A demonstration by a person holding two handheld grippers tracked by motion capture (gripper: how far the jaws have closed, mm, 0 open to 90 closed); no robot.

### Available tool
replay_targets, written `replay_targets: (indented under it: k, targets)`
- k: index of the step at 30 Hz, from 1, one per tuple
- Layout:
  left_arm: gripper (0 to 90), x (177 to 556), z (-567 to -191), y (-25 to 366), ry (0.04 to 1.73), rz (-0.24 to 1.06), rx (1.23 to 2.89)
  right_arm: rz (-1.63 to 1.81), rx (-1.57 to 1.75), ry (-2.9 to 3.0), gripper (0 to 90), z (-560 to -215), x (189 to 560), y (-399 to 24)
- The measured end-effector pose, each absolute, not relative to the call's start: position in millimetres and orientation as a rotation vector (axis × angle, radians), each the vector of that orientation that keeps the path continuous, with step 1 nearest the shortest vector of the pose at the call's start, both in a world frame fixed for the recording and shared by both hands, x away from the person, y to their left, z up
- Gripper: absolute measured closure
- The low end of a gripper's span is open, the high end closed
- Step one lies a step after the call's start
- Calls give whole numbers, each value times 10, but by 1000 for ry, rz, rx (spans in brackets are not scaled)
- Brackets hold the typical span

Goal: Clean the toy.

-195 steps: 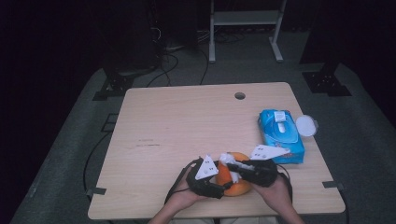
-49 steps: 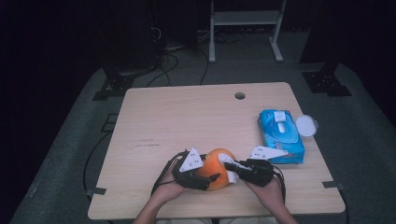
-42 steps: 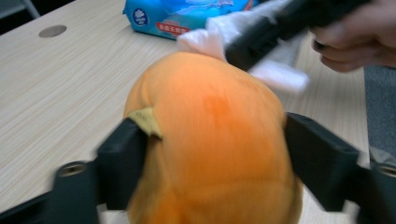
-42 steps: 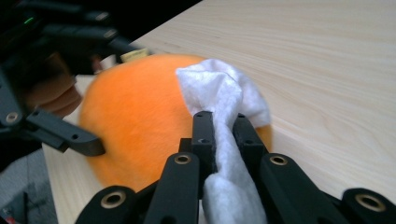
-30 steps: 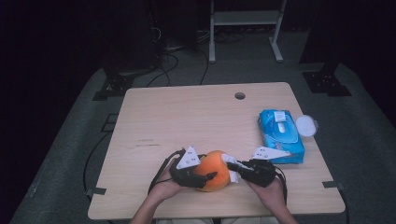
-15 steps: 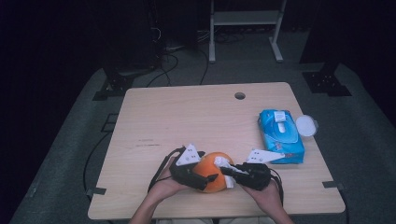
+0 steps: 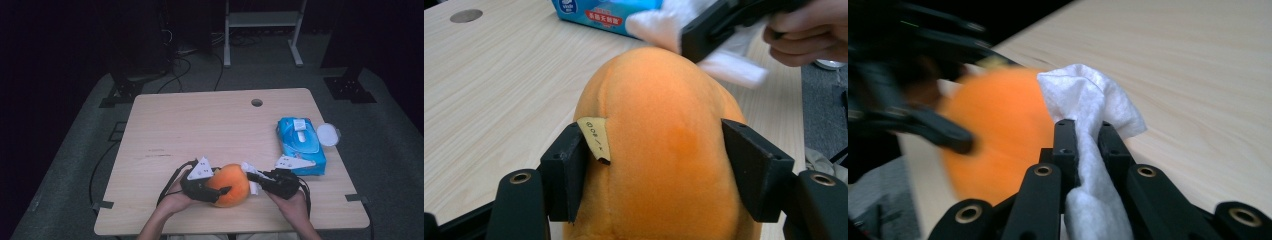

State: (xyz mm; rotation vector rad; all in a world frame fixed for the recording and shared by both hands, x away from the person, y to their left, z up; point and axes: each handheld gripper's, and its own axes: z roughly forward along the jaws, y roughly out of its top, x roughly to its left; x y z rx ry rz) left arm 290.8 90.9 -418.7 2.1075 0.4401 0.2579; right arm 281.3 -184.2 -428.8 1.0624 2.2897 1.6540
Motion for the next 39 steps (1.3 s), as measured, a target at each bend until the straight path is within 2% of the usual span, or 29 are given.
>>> replay_targets:
  k: [4,12,13,14,15,18,19,21,23,24,27,28,29,30,33,34,36,39]
  targets:
    - [325,2897,-4190,915,436,262,2107,1654,933,2331,807,-4220,2719,-1694]
    - [323,2908,-4184,941,451,221,2102,1573,1139,2287,807,-4404,2823,-1854]
    - [310,2911,-4173,938,452,214,2105,1595,1151,2288,808,-4412,2831,-1864]
    - [234,2922,-4158,937,468,201,2098,1592,1131,2291,807,-4407,2824,-1843]
    - [234,2935,-4148,940,481,192,2090,1592,1131,2291,807,-4407,2824,-1843]
    - [127,2987,-4148,950,551,194,2064,1587,1116,2297,807,-4399,2824,-1826]
    - [131,2998,-4160,944,563,178,2064,1589,1118,2298,806,-4398,2830,-1833]
    - [236,2980,-4184,908,537,205,2075,1595,1126,2296,806,-4387,2854,-1852]
    - [330,2914,-4143,849,483,317,2073,1614,1130,2280,805,-4359,2867,-1865]
    - [370,2844,-4103,789,405,439,2064,1627,1111,2258,804,-4310,2860,-1873]
    - [366,2813,-4107,732,372,478,2084,1666,1079,2231,802,-4247,2849,-1879]
    - [348,2818,-4130,723,363,441,2095,1669,1071,2232,802,-4239,2848,-1873]
    - [263,2831,-4151,727,367,386,2102,1646,1067,2260,802,-4288,2849,-1848]
    - [263,2851,-4155,750,381,343,2090,1646,1067,2260,802,-4288,2849,-1848]
    - [180,2945,-4115,838,489,260,2053,1653,1041,2279,802,-4331,2810,-1794]
    - [178,2953,-4126,858,489,258,2073,1659,999,2285,801,-4300,2789,-1765]
    - [259,2933,-4176,876,469,263,2083,1636,982,2290,801,-4286,2777,-1746]
    - [311,2918,-4186,900,450,279,2096,1604,1076,2280,801,-4380,2848,-1842]
